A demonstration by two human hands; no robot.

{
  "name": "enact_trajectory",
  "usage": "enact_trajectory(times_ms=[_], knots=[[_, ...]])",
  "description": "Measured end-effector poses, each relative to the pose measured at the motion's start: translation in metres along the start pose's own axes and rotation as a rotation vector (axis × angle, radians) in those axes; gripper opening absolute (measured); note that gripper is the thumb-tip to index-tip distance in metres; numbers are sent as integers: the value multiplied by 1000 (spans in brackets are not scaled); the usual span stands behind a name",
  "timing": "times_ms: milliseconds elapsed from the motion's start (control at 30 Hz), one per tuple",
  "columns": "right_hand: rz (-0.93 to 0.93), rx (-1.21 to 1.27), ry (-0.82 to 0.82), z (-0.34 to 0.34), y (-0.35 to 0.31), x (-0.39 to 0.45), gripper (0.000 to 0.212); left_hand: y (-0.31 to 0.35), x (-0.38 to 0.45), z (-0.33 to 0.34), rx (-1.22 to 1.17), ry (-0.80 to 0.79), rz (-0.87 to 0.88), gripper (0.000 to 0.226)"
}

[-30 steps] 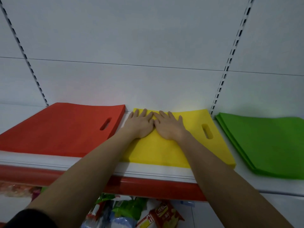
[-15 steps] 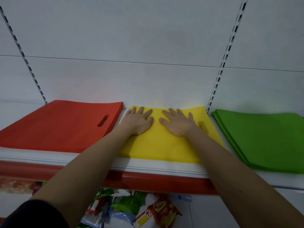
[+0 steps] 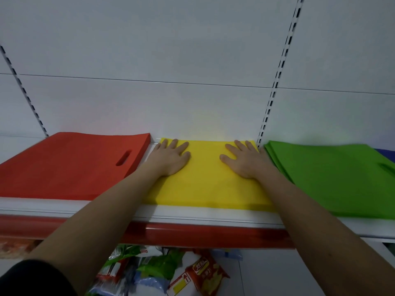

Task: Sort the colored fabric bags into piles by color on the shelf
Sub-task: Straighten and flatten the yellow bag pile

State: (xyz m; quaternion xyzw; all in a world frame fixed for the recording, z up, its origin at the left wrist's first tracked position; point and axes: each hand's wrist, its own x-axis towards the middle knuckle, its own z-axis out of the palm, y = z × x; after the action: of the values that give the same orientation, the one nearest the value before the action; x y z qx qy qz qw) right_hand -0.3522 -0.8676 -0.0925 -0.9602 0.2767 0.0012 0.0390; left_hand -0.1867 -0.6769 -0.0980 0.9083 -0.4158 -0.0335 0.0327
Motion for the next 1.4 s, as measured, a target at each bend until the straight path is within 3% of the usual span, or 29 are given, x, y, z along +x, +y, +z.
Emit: enact_trajectory(times_ms=[300, 600, 733, 933, 1400], knots=[[4, 10, 1, -1, 0, -1, 73, 5, -30, -9, 17, -51, 16, 63], [14, -55, -38, -11, -5, -4, 74, 9, -47, 0, -14, -1, 0, 63], [-68, -135, 98, -23, -41, -12, 65, 8, -46, 0, -34, -5, -2, 62], [-141, 48, -32, 7, -108, -22, 57, 8, -48, 0, -25, -4, 0, 53], [-105, 30, -64, 6, -68, -24, 68, 6, -46, -1, -26, -18, 18, 54]])
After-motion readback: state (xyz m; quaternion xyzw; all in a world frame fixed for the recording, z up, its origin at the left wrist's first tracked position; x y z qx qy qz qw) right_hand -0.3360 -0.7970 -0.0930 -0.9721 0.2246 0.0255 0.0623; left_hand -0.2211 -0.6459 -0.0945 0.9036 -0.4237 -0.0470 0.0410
